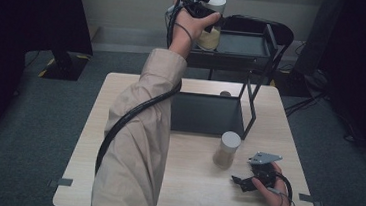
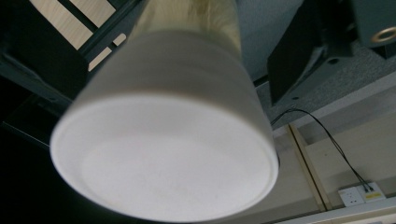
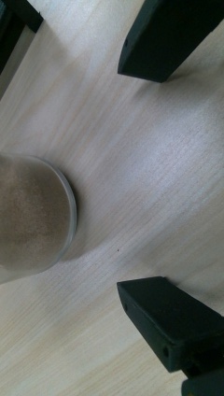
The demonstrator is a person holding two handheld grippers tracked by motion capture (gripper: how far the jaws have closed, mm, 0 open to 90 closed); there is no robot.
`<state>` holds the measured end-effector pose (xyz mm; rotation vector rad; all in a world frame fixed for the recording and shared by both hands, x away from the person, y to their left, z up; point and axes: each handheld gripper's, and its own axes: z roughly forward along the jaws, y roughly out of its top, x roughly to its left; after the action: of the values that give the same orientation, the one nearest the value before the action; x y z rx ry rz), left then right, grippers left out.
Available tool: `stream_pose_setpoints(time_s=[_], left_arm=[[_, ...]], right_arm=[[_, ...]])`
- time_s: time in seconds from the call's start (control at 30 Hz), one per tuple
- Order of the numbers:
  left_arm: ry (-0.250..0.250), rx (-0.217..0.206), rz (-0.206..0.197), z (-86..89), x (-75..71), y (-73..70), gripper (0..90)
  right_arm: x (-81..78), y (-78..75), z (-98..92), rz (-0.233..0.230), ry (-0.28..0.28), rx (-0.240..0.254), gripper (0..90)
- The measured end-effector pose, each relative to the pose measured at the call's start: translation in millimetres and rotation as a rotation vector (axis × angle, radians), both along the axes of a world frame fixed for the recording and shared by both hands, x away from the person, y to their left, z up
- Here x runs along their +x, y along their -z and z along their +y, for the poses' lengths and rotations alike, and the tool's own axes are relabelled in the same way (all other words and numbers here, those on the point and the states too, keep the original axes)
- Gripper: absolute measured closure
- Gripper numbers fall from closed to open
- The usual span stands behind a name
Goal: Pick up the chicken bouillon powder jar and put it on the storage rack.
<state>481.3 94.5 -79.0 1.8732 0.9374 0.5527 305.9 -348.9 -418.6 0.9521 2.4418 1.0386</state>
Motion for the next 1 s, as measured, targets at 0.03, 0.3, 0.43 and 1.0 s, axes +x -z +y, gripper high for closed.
stream_pose_setpoints(time_s=[0.03,0.3,0.43,1.0], left_arm=[[0.004,-0.007,0.003,2.1,-1.1,1.3,1.9],[0.043,-0.048,0.004,18.7,-14.1,13.4,0.8],[0.048,-0.055,0.009,21.2,-21.2,20.0,0.9],[0.110,-0.094,0.017,34.4,-42.4,59.8,1.1]], right_arm=[[0.0,0.0,0.0,0.000,0.000,0.000,0.0],[-0.1,0.0,0.1,0.000,0.000,0.000,0.0],[0.0,0.0,0.1,0.000,0.000,0.000,0.0],[0.0,0.0,0.0,-0.001,-0.001,-0.001,0.0]])
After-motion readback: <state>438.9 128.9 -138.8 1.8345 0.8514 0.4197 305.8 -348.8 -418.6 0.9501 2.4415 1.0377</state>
